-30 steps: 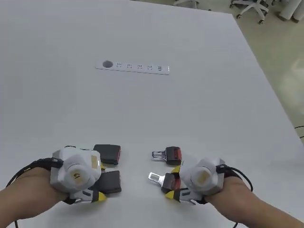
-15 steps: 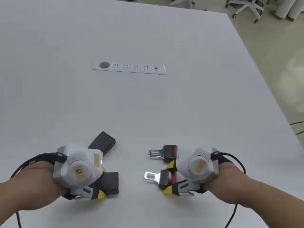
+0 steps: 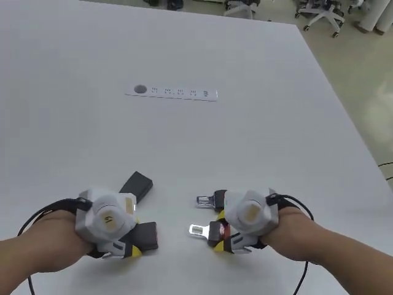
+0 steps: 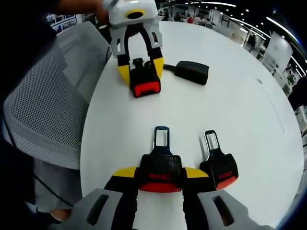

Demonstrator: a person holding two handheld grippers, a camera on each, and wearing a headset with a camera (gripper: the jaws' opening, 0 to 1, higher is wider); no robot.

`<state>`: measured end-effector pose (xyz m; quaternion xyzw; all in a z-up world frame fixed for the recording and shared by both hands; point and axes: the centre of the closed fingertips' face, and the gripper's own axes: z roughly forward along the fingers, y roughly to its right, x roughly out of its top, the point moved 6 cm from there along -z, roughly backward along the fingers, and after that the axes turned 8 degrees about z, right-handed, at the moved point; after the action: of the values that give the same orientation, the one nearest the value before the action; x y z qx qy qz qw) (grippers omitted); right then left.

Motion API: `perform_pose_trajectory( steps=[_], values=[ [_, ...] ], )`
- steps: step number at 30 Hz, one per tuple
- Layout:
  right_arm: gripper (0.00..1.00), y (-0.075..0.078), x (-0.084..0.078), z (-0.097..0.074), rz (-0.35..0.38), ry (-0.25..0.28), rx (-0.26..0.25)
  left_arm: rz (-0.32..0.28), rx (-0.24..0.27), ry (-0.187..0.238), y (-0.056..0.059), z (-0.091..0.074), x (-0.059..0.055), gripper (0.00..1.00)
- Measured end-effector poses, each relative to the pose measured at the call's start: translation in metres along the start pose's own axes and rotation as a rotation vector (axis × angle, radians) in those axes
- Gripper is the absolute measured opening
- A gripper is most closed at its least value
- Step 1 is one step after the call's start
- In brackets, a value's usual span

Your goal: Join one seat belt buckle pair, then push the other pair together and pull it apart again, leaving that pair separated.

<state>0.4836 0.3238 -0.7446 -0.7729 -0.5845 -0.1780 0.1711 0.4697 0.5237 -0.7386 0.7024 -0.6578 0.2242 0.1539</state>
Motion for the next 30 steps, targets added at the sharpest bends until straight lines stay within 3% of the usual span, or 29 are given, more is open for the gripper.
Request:
perform_pose_trajectory(
  steps=[12, 20, 30],
  values=[
    [0.32, -0.015, 0.022, 0.011, -0.077, 0.007, 0.031, 0.022, -0.017, -0.006, -0.002, 0.002, -0.002, 0.35],
    [0.32, -0.019, 0.041, 0.023, -0.107, 0.014, 0.051, 0.035, -0.024, -0.013, -0.001, 0.001, -0.001, 0.35],
    [0.32, -0.023, 0.052, 0.028, -0.118, 0.029, 0.067, 0.044, -0.034, -0.018, -0.001, 0.0, 0.002, 0.35]
  ],
)
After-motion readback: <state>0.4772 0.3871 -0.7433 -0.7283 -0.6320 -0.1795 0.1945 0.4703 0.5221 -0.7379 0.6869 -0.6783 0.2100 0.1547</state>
